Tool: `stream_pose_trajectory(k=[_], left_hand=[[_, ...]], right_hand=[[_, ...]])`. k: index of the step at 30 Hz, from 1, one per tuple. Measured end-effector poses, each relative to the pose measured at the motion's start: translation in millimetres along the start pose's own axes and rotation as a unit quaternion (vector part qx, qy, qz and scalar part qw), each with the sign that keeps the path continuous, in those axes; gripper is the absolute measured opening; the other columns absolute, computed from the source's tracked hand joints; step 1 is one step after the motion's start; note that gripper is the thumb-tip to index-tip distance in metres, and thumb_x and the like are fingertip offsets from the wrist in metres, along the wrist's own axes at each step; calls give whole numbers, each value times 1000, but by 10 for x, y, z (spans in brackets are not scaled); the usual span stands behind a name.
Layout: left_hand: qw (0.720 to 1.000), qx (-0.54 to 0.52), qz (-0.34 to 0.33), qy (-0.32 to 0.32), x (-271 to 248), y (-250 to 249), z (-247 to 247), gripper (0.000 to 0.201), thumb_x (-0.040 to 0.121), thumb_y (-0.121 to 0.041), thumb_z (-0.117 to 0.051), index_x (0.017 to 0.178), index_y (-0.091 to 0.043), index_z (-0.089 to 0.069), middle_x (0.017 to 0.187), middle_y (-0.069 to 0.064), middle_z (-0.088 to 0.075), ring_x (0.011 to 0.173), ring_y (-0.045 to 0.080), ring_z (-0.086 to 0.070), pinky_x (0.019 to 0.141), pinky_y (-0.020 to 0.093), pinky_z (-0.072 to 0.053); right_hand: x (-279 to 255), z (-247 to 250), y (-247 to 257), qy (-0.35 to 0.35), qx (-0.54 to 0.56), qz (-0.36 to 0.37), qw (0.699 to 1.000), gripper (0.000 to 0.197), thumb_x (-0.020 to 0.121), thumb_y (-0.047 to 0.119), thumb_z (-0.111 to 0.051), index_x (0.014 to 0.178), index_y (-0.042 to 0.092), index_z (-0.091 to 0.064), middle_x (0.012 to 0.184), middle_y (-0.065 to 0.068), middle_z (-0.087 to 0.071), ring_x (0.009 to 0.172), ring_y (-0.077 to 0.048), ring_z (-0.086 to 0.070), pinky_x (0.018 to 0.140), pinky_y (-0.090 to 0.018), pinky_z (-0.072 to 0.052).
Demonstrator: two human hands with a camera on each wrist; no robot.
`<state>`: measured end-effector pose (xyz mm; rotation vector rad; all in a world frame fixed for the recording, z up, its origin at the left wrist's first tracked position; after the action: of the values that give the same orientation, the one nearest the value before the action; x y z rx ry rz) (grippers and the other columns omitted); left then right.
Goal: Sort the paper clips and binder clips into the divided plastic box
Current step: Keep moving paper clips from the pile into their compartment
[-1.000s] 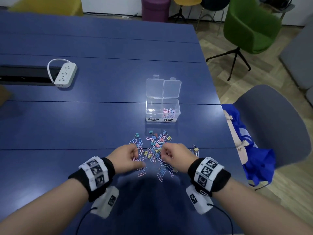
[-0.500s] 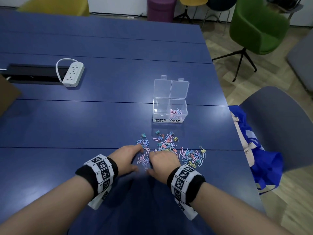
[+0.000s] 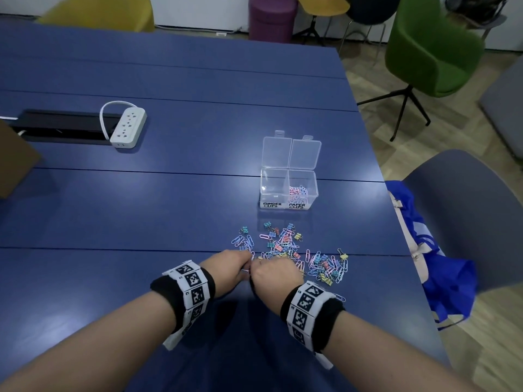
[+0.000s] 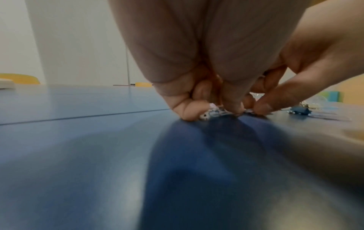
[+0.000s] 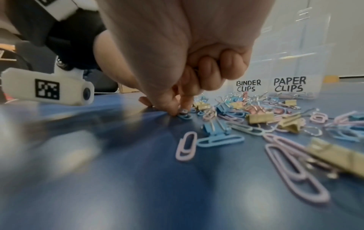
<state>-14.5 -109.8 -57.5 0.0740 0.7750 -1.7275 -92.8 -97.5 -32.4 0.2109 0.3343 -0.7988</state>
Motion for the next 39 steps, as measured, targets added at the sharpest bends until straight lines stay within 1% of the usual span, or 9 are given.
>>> stream_pose_trajectory(k=[5,9,16,24,26,29,32,37,39], left_hand=[[997,65,-16,-24,34,-26,-62,20,98,-30,-41,98,-11,-49,106,9,-54,99,26,-52,82,33,-39],[996,-21,0,-84,-36,6,18,11,97,-21,-42,87,-18,-40,93,0,-42,86,18,-39,82,30,-38],[965,-222,80,-113,-125,353,194,26,95,-19,-50,71,-24,-40,67,-2,-54,61,16,-48,65,29,-39],[885,-446,75,-110,-139,565,191,18,95,3,-45,93,-11,-56,60,0,-55,37,9,-46,45,22,-44],[851,-506,103,-95,-148,583,151,29,94,9,-36,86,-6,-59,61,5,-50,37,11,-44,42,22,-43],[746,-645,152,-70,-189,554,90,29,82,11,-27,72,-3,-50,59,12,-46,40,15,-40,38,22,-35],[705,-685,182,-35,-216,472,40,24,85,-3,-33,64,-10,-44,52,5,-39,41,14,-29,42,20,-21],[944,-283,128,-114,-231,435,235,21,77,-17,-73,71,-20,-52,50,-7,-41,38,4,-32,43,21,-29],[974,-175,88,-118,-291,346,282,21,73,-27,-75,71,-23,-54,53,-8,-41,46,5,-36,51,22,-33]], right_hand=[[-41,26,-93,-16,8,-7,1000,20,91,9,-39,108,6,-49,105,-12,-64,96,-30,-62,67,-36,-35],[-134,181,-464,-91,224,-113,964,5,91,16,-39,89,13,-41,91,-12,-57,84,-29,-53,66,-34,-30],[-216,-166,-943,-62,646,-186,738,20,96,5,-39,83,16,-49,66,-6,-46,49,-12,-38,48,-25,-34],[-74,-149,-768,-19,830,-181,527,22,91,4,-36,78,8,-53,68,-4,-46,52,-13,-39,40,-20,-26],[21,-121,-728,-9,775,-179,606,20,91,6,-42,74,13,-51,65,-2,-43,51,-12,-35,41,-20,-25],[150,13,-614,23,509,-131,850,28,92,5,-34,82,20,-55,68,2,-47,56,-14,-42,52,-26,-36],[212,136,-464,9,268,-65,961,18,92,11,-35,96,18,-51,87,-9,-62,77,-27,-54,69,-33,-42],[275,129,-247,-7,25,23,999,30,90,31,-52,113,13,-43,102,-14,-68,93,-35,-63,67,-36,-37],[301,95,-231,-11,6,23,1000,23,90,19,-50,111,12,-44,101,-14,-68,92,-35,-64,64,-36,-36]])
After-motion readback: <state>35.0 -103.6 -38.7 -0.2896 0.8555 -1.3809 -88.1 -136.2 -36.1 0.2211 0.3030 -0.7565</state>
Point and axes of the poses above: each hand's wrist, its own x-axis towards the middle knuckle, its own z-axis out of the back of the hand, y = z × x, the point moved 7 cm from there along x, towards the middle knuckle
